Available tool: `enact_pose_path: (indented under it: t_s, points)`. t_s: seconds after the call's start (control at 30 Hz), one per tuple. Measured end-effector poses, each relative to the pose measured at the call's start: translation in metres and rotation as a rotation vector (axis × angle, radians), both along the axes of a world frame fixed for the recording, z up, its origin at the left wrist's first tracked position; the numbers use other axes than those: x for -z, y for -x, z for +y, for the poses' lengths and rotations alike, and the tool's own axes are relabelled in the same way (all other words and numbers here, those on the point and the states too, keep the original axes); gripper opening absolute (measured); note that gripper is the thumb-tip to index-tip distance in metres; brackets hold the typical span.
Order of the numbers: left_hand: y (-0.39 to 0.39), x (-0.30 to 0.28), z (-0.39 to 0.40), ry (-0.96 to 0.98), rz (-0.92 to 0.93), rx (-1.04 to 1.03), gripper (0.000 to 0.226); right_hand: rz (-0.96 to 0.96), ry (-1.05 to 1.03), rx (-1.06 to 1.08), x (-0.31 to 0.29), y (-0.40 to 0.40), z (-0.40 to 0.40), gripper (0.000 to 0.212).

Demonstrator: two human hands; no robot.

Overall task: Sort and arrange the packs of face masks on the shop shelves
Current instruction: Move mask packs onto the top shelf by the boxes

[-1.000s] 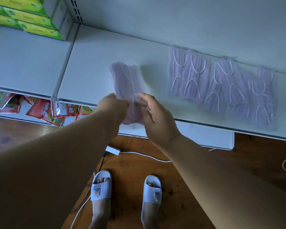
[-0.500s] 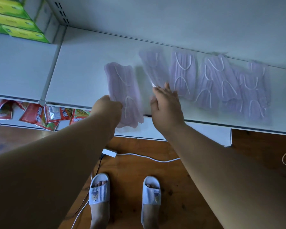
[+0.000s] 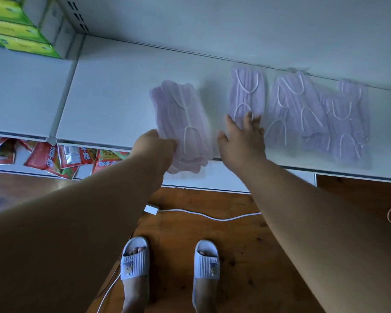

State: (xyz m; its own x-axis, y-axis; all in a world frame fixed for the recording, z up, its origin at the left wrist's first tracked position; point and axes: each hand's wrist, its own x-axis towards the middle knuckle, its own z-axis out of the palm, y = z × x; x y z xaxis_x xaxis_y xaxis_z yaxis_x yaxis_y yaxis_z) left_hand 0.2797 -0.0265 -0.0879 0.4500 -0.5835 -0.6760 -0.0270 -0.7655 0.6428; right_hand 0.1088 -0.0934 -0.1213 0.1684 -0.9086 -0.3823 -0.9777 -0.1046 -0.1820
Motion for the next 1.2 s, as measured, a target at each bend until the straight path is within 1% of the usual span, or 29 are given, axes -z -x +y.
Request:
enact_pose_path:
  t_s: [0.03,0.1,0.13,0.17,0.23,0.3,0.37,0.4,0.43,0.47,0.5,0.57,0.6,0.67,0.7,0.77,0.83,0.87,0.9,0.93,1.0,1.07,1.13,1.2]
  points:
    - [0.002,0.001,-0.001,0.012,-0.001,0.015,0.004,0.068,-0.063,-0.007,0.003,0.007,-0.005,0.058]
    - [0.005,0.003,-0.002,0.028,0.007,0.026,0.006,0.082,-0.058,-0.023,0.007,0.014,-0.008,0.059]
    - [0.006,0.003,-0.002,0.029,0.020,0.020,0.006,0.034,-0.015,-0.012,0.007,0.015,-0.006,0.057]
    - [0.008,0.003,-0.003,0.030,0.026,0.023,0.006,-0.061,0.041,0.018,0.006,0.014,-0.002,0.053]
    - [0.012,0.001,-0.004,0.030,0.038,0.032,0.002,-0.319,0.164,0.065,0.001,0.012,0.013,0.045]
    - [0.019,-0.001,-0.005,0.047,0.083,0.005,0.007,-0.504,0.271,0.017,-0.003,0.010,0.036,0.042]
    - [0.027,-0.003,-0.008,0.075,0.196,-0.058,0.009,-0.587,0.264,-0.089,-0.003,0.008,0.060,0.042]
    - [0.031,-0.005,-0.009,0.073,0.222,-0.072,0.015,-0.611,0.232,-0.138,-0.004,0.007,0.069,0.042]
    - [0.035,-0.005,-0.009,0.061,0.231,-0.060,0.021,-0.634,0.196,-0.161,-0.006,0.007,0.075,0.043]
    - [0.038,-0.003,-0.009,0.054,0.216,-0.042,0.023,-0.656,0.176,-0.157,-0.007,0.009,0.078,0.043]
    - [0.041,-0.001,-0.008,0.056,0.181,-0.023,0.018,-0.676,0.185,-0.139,-0.008,0.011,0.079,0.043]
    - [0.045,0.001,-0.006,0.062,0.104,0.024,0.007,-0.682,0.265,-0.078,-0.007,0.022,0.072,0.038]
    - [0.047,0.000,-0.004,0.073,0.089,0.028,0.007,-0.640,0.299,-0.035,-0.006,0.029,0.067,0.036]
    - [0.051,-0.002,-0.004,0.084,0.104,0.014,0.010,-0.516,0.270,0.049,-0.007,0.043,0.054,0.039]
    - [0.054,-0.003,-0.004,0.088,0.105,0.009,0.013,-0.495,0.220,0.077,-0.009,0.049,0.047,0.041]
    - [0.059,-0.007,-0.004,0.097,0.124,0.029,0.015,-0.575,0.080,0.203,-0.019,0.051,0.042,0.043]
    - [0.064,-0.007,-0.001,0.092,0.184,0.052,0.015,-0.730,-0.111,0.467,-0.027,0.042,0.044,0.055]
    - [0.066,-0.009,0.002,0.079,0.210,0.066,0.020,-0.806,-0.177,0.603,-0.030,0.038,0.047,0.062]
    - [0.069,-0.010,0.007,0.065,0.225,0.077,0.024,-0.848,-0.209,0.688,-0.030,0.035,0.051,0.066]
    - [0.072,-0.012,0.010,0.060,0.233,0.095,0.025,-0.858,-0.204,0.720,-0.028,0.035,0.054,0.064]
    - [0.074,-0.015,0.014,0.076,0.247,0.105,0.029,-0.862,-0.171,0.726,-0.029,0.039,0.054,0.046]
    - [0.076,-0.016,0.014,0.096,0.274,0.061,0.020,-0.932,-0.165,0.785,-0.031,0.045,0.051,0.035]
    - [0.079,-0.019,0.013,0.065,0.324,-0.019,0.013,-1.021,-0.178,0.854,-0.032,0.052,0.049,0.030]
    - [0.085,-0.023,0.012,0.072,0.304,-0.044,0.009,-1.096,-0.208,0.902,-0.034,0.060,0.051,0.020]
